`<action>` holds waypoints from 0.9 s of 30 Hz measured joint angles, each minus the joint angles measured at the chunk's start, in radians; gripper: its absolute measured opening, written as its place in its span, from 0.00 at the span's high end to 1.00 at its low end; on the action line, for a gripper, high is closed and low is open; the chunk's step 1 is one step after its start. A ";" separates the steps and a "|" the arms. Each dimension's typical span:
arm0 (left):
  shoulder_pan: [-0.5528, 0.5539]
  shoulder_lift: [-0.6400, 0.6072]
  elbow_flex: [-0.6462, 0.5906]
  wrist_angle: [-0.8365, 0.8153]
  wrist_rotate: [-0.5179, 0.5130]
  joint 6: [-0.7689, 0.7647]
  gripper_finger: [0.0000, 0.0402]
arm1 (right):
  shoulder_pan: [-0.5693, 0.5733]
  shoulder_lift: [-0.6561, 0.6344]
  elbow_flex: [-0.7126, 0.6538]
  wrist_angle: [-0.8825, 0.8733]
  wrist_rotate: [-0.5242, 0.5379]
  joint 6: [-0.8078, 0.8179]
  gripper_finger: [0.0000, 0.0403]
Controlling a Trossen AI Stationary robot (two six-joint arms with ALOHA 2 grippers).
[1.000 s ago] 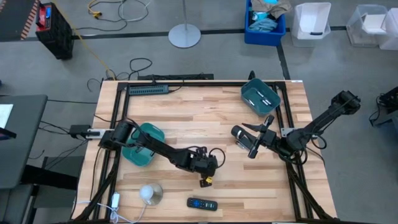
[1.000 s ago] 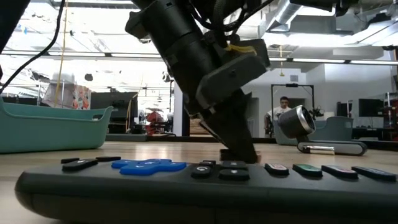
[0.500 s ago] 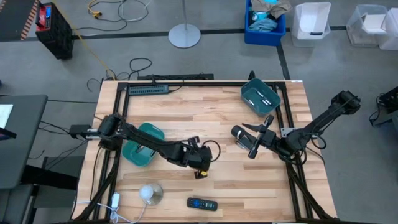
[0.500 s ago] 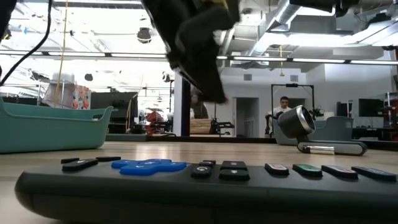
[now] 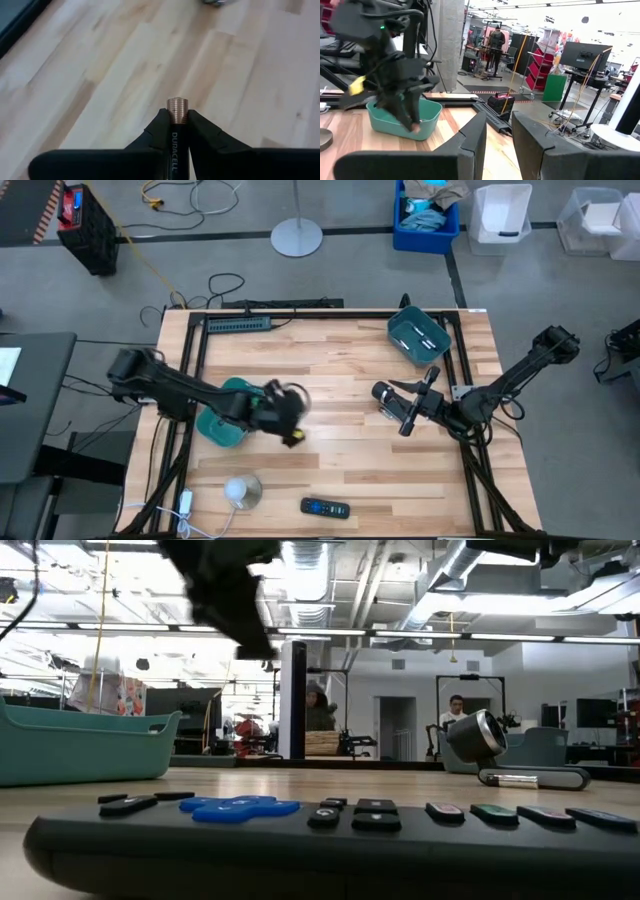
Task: Sort batteries
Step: Put the black battery into the green bin, then put the silver battery into the blue bin
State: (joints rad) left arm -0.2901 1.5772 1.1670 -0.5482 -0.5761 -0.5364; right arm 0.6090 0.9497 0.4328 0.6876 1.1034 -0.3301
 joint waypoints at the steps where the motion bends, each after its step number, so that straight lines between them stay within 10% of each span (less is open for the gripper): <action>1: 0.002 -0.042 -0.045 0.005 -0.008 -0.030 0.90 | 0.000 0.000 0.000 -0.001 0.000 0.001 0.73; 16: 0.004 -0.500 -0.480 -0.249 -0.027 -0.576 0.90 | -0.001 0.000 0.000 0.000 0.000 0.009 0.73; 27: 0.002 -0.512 -0.500 -0.241 -0.009 -0.538 0.45 | -0.010 0.000 0.000 -0.035 -0.004 0.075 0.73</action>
State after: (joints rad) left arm -0.2878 1.0649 0.6674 -0.7891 -0.5846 -1.0742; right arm 0.5987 0.9497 0.4328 0.6525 1.0990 -0.2546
